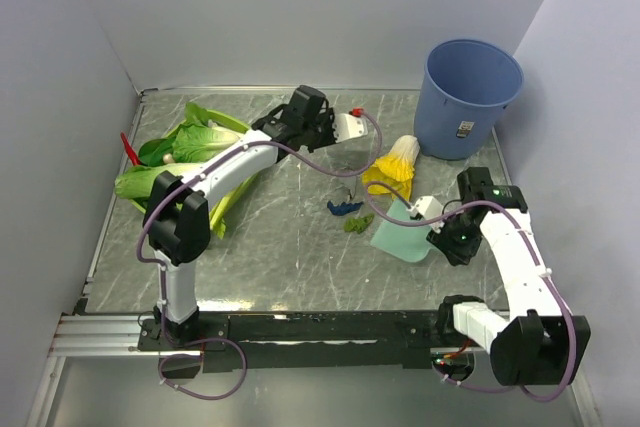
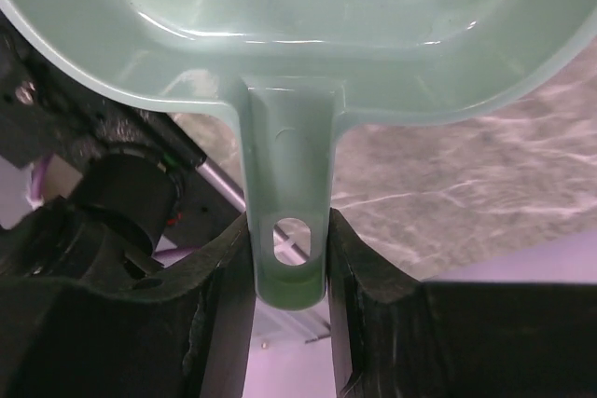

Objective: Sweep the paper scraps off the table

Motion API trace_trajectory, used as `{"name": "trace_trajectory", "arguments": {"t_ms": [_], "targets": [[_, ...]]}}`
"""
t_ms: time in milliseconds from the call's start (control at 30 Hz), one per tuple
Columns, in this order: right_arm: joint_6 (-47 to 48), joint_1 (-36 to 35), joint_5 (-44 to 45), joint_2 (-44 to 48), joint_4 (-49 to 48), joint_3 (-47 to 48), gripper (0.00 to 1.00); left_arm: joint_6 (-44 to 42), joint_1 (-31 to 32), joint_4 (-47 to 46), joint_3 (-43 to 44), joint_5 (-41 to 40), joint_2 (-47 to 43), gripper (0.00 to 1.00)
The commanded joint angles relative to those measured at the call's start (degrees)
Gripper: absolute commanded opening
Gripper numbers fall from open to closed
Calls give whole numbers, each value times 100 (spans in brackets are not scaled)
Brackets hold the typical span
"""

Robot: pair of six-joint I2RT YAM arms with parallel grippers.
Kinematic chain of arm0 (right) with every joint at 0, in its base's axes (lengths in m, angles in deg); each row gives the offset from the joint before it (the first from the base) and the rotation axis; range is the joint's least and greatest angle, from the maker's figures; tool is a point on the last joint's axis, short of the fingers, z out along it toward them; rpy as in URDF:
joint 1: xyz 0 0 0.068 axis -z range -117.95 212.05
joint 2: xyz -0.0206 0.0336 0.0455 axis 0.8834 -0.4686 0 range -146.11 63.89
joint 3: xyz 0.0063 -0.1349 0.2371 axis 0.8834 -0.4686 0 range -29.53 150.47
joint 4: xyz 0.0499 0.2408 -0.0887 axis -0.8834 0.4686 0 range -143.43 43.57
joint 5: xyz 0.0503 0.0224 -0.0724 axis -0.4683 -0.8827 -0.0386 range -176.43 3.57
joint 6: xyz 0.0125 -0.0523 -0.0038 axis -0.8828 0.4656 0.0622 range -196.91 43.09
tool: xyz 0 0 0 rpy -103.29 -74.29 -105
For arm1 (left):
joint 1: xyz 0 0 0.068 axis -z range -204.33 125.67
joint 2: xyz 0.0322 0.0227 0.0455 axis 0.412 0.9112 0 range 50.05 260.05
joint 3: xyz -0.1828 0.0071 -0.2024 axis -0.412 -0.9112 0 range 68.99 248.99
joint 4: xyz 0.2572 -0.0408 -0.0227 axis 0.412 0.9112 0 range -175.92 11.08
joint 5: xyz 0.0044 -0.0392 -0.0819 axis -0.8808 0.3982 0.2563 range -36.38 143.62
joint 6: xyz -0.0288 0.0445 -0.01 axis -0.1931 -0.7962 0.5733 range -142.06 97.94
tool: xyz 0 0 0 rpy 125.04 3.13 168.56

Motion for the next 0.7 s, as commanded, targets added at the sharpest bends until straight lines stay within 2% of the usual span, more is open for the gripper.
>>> {"name": "trace_trajectory", "arguments": {"t_ms": [0, 233, 400, 533, 667], "targets": [[141, -358, 449, -188, -248, -258, 0, -279, 109, 23, 42, 356, 0, 1], [-473, -930, 731, -715, -960, -461, 0, 73, 109, 901, 16, 892, -114, 1], [-843, -1079, 679, -1454, -1285, -180, 0, 459, 135, 1727, -151, 1576, -324, 1], [-1107, -1307, 608, -1884, -1365, 40, 0, 1013, 126, 1984, -388, 2017, -692, 1], [-1204, -1668, 652, -2113, -1374, 215, 0, 1873, 74, 1940, -809, 1755, -1150, 1]]}}
